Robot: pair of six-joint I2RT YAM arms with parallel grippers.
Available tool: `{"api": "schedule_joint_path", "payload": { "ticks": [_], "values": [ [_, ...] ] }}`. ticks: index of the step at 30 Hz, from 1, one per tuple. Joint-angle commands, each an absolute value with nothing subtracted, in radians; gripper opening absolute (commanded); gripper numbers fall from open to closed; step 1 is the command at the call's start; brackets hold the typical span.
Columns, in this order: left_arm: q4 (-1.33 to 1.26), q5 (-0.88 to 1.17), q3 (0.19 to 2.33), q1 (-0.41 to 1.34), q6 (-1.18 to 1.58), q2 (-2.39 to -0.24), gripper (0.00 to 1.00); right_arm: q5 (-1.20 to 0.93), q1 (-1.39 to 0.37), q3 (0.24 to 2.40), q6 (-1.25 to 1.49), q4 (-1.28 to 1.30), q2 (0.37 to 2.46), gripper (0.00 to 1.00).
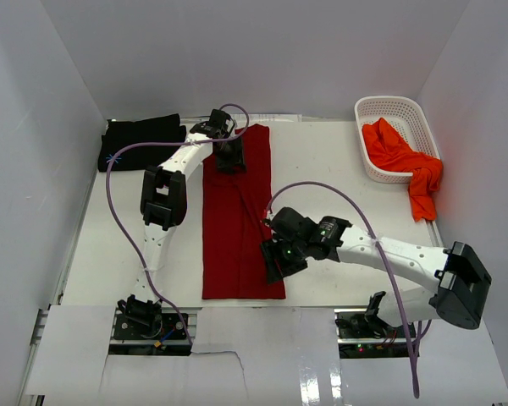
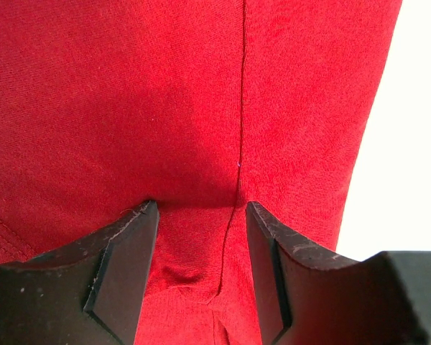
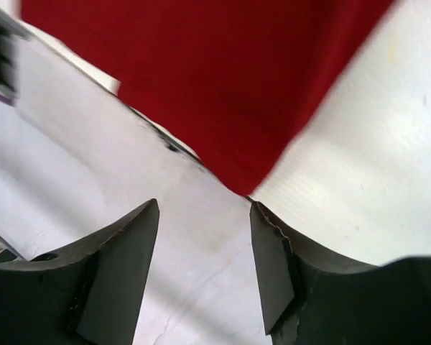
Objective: Fold and stack the t-shirts
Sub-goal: Grab the bottom of the folded rectangular tshirt with both arms
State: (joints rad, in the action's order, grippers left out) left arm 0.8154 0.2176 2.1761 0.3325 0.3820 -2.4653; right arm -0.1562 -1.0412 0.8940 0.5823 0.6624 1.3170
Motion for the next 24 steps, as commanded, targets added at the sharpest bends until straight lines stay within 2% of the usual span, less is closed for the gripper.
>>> {"api": "schedule_joint_path", "payload": {
  "ticks": [1,5,12,24],
  "values": [
    [0.834,0.167,2.187,0.313,0.359,-2.493,0.64,-0.046,-1.088,0.98,0.522,0.692,1.333,0.59],
    [0.834,0.16,2.184,0.311,0.359,-2.49,0.64,-0.02,-1.127,1.029,0.523,0.687,1.408,0.47],
    [0.836,0.164,2.187,0.304,0.357,-2.49,0.64,0.057,-1.196,1.153,0.597,0.71,1.549,0.43],
    [0.836,0.167,2.183,0.298,0.36,-2.493,0.64,0.184,-1.304,1.27,0.776,0.701,1.729,0.47]
  ]
}}
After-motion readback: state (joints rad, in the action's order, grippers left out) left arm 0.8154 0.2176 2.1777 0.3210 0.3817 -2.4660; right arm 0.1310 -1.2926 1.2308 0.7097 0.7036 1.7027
